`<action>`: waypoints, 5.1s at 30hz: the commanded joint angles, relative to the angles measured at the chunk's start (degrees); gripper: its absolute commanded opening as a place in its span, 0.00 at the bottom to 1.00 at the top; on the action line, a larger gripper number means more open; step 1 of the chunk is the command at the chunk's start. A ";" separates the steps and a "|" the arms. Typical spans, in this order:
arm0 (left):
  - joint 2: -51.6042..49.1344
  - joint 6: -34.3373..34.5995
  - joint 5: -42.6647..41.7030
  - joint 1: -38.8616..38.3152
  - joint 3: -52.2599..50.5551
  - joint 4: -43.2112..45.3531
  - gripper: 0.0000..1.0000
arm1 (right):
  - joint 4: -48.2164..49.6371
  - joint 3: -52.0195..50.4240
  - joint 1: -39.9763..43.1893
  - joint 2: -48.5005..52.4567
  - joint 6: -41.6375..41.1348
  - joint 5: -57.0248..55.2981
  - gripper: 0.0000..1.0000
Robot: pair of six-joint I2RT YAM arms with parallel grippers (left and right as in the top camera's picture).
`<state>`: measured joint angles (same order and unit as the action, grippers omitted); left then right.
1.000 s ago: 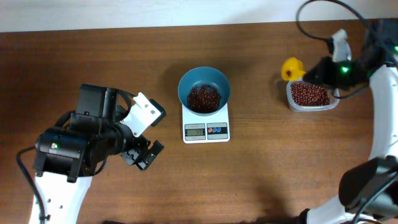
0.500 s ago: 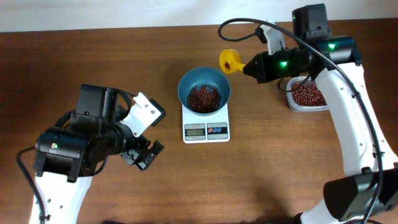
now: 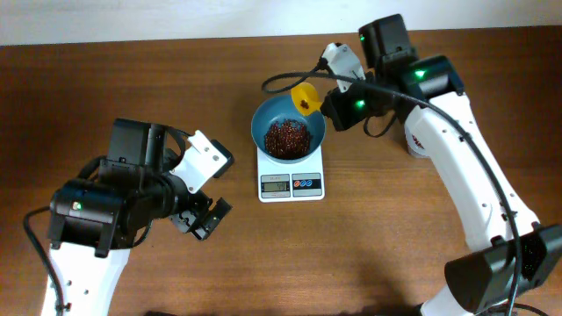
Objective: Scoop item into bowl and weigh 50g on scale
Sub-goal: 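Carry the filled scoop left with the right gripper over the teal bowl, then tilt the scoop with the right gripper to pour beans into the bowl, then move the empty scoop right and down toward the table front with the right gripper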
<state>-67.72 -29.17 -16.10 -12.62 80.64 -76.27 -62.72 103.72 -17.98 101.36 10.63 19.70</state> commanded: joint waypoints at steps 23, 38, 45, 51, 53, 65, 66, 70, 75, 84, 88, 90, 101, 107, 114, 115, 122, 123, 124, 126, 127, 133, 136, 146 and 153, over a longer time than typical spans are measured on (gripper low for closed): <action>0.31 -0.90 -0.68 0.26 0.83 0.09 0.99 | -0.90 2.10 -3.82 2.21 3.41 -12.41 0.04; 0.31 -0.90 -0.68 0.26 0.83 0.09 0.99 | -0.63 4.37 -5.07 2.47 2.62 -11.32 0.04; 0.31 -0.90 -0.68 0.26 0.83 0.09 0.99 | -1.36 4.31 -5.35 3.15 2.43 -12.44 0.04; 0.31 -0.90 -0.68 0.26 0.83 0.09 0.99 | -1.33 4.31 -5.38 3.15 2.43 -12.41 0.04; 0.31 -0.90 -0.68 0.26 0.83 0.09 0.99 | -1.33 4.31 -5.35 3.15 2.40 -12.41 0.04; 0.31 -0.90 -0.68 0.26 0.83 0.09 0.99 | -2.56 5.64 -5.35 3.61 2.84 -12.87 0.04; 0.31 -0.90 -0.68 0.26 0.83 0.09 0.99 | -2.23 5.86 -5.40 3.54 2.80 -12.72 0.04; 0.28 -0.90 -0.68 0.26 0.83 0.11 0.99 | -2.91 6.58 -5.62 3.61 2.62 -12.92 0.04; 0.31 -0.90 -0.68 0.26 0.83 0.09 0.99 | -2.80 6.80 -5.73 3.58 2.40 -12.66 0.04; 0.31 -0.90 -0.68 0.26 0.83 0.09 0.99 | -2.86 6.86 -5.53 3.56 0.46 -8.76 0.04; 0.31 -0.90 -0.68 0.26 0.83 0.09 0.99 | -2.86 6.86 -5.53 3.58 0.46 -8.76 0.04; 0.31 -0.90 -0.68 0.26 0.83 0.09 0.99 | -2.86 6.86 -5.53 3.58 0.48 -8.79 0.04; 0.31 -0.90 -0.68 0.26 0.83 0.09 0.99 | -2.84 6.86 -5.53 3.56 0.50 -9.01 0.04; 0.31 -0.90 -0.68 0.26 0.83 0.09 0.99 | -3.39 6.29 -7.13 4.13 4.35 -16.31 0.04; 0.31 -0.90 -0.68 0.26 0.83 0.09 0.99 | -1.88 5.68 -9.05 4.35 5.68 -22.21 0.04; 0.31 -0.90 -0.68 0.26 0.83 0.09 0.99 | -1.95 5.68 -9.18 4.35 5.66 -23.50 0.04; 0.31 -0.90 -0.68 0.26 0.83 0.09 0.99 | -1.97 7.10 -8.22 4.28 -0.59 -25.53 0.04; 0.31 -0.90 -0.68 0.26 0.83 0.09 0.99 | -1.97 8.37 -7.15 4.15 -2.89 -25.53 0.04; 0.31 -0.90 -0.68 0.26 0.83 0.09 0.99 | -1.99 9.66 -6.12 4.00 -3.96 -25.49 0.04; 0.31 -0.90 -0.68 0.26 0.83 0.09 0.99 | -2.01 12.52 -4.07 3.39 -4.33 -25.09 0.04; 0.31 -0.90 -0.68 0.26 0.83 0.09 0.99 | -2.03 14.62 -2.67 2.89 -4.87 -24.92 0.04; 0.28 -0.90 -0.68 0.26 0.83 0.09 0.99 | -3.74 19.52 4.13 0.52 -6.88 -24.92 0.04; 0.31 -0.90 -0.68 0.26 0.83 0.09 0.99 | -4.61 19.52 7.41 0.44 -9.92 -24.81 0.04; 0.31 -0.90 -0.68 0.26 0.83 0.09 0.99 | -5.53 19.52 12.33 0.44 -13.86 -24.92 0.04; 0.31 -0.90 -0.68 0.26 0.83 0.09 0.99 | -8.61 19.52 20.72 -6.73 -14.16 -24.92 0.04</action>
<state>-67.70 -29.17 -16.10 -12.62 80.64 -76.29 -69.63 122.04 -1.26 101.30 -2.59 -4.71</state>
